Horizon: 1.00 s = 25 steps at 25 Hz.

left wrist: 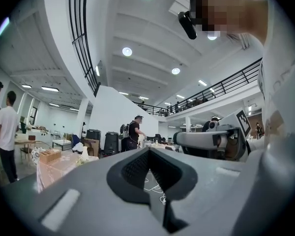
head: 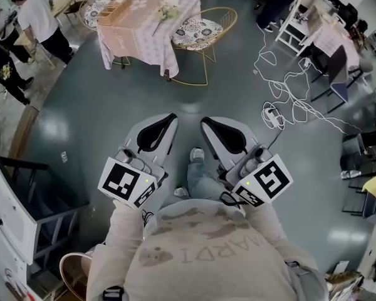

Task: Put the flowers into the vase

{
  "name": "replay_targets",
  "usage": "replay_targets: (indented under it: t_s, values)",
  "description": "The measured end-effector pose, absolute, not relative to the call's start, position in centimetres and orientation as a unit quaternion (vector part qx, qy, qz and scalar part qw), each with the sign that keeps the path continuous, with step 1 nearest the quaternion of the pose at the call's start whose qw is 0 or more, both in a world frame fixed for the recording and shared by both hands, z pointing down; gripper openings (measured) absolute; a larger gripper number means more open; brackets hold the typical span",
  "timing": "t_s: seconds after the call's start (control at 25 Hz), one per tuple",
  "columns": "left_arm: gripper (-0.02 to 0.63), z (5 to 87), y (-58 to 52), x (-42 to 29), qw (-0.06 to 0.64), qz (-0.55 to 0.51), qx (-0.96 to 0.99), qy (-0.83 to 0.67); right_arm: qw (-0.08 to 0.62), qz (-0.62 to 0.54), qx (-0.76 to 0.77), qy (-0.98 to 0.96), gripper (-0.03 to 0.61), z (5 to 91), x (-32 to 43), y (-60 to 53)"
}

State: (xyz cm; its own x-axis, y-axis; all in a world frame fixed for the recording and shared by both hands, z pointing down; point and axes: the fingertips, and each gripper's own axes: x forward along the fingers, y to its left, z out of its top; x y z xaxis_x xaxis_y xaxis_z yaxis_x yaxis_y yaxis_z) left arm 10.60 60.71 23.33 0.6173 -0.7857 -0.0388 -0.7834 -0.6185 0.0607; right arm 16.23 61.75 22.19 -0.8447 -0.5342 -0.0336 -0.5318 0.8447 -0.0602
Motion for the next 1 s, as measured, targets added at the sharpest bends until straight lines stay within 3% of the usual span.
replay_targets:
  t_s: [1.0]
  values:
    - [0.000, 22.8, 39.4, 9.2, 0.013, -0.016, 0.881, -0.473, 0.026, -0.039, -0.217, 0.975, 0.028, 22.2, 13.9, 39.6]
